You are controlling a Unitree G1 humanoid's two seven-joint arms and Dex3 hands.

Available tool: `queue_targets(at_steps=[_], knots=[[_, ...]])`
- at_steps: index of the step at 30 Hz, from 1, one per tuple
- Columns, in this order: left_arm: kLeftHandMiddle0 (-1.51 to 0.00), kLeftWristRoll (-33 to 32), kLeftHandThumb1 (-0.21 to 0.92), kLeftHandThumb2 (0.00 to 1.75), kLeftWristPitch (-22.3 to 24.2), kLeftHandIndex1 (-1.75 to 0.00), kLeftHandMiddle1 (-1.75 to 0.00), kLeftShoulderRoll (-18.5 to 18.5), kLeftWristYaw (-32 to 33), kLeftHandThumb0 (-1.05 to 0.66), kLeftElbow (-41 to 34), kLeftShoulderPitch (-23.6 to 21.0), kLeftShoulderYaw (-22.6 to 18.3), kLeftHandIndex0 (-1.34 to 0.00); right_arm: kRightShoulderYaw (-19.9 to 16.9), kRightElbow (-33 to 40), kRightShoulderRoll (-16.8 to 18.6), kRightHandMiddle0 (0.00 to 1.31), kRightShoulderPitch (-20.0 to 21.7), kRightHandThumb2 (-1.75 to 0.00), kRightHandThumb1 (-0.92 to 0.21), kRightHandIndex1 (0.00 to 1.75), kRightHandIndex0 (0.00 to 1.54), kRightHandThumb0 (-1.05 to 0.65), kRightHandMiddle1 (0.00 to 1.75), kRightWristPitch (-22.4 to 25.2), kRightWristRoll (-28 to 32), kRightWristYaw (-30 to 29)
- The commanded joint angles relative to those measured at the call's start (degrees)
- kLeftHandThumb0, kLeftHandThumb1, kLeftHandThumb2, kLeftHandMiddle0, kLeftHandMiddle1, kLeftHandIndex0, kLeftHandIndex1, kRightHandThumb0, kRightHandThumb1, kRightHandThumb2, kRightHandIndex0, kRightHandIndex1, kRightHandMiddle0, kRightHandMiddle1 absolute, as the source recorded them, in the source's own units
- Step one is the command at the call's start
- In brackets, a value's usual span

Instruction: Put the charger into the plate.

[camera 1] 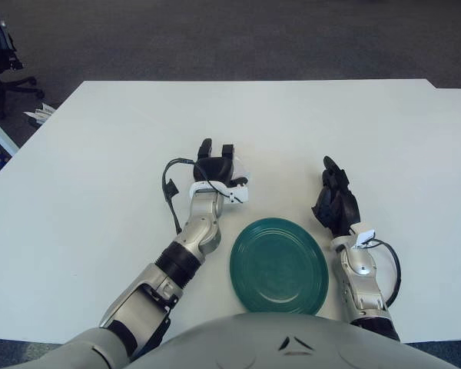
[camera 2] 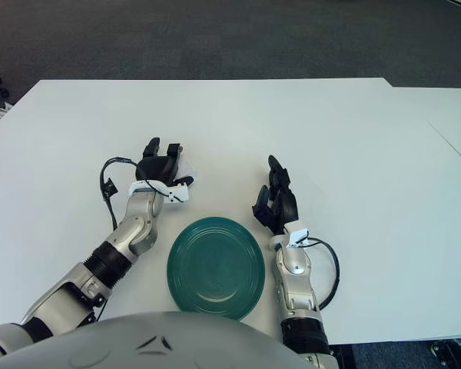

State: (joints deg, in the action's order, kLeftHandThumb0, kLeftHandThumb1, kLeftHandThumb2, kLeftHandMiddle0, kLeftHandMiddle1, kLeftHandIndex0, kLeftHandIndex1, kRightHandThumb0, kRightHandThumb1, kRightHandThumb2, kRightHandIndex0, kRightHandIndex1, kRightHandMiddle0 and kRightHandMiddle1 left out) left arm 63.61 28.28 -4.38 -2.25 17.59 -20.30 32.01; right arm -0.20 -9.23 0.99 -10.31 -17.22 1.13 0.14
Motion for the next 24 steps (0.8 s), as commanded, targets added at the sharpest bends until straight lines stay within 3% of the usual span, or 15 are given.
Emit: queue_targets(at_steps=[1, 9, 24], knots=[[-0.04, -0.8, 0.92, 0.84, -0.6, -0.81, -0.01, -0.6, -0.4, -1.05, 2.7, -2.7, 0.7, 0.00, 0.6, -9.2, 1.2, 0.00, -5.8, -0.99, -0.92, 0.00, 0.11, -0.75, 0.23, 6.8, 0.2, 0.2], [-0.10, -2.4, 0.92, 0.82, -2.3, -0.95, -0.01, -0.4, -0.1, -1.05, 8.0, -5.2, 1.5, -0.02, 0.6, -9.5, 1.3, 0.00, -6.1, -0.99, -0.92, 0.00, 0.12, -0.75, 0.25, 6.2, 0.5, 0.5], [-0.09, -6.0, 0.92, 0.81, -6.0, -0.96, 0.00, 0.2, 0.2, -1.05, 17.5, -9.5, 3.3, -0.02, 0.2, -9.6, 1.0, 0.00, -7.0, -0.99, -0.92, 0.00, 0.11, -0.77, 0.23, 5.3, 0.9, 0.7]])
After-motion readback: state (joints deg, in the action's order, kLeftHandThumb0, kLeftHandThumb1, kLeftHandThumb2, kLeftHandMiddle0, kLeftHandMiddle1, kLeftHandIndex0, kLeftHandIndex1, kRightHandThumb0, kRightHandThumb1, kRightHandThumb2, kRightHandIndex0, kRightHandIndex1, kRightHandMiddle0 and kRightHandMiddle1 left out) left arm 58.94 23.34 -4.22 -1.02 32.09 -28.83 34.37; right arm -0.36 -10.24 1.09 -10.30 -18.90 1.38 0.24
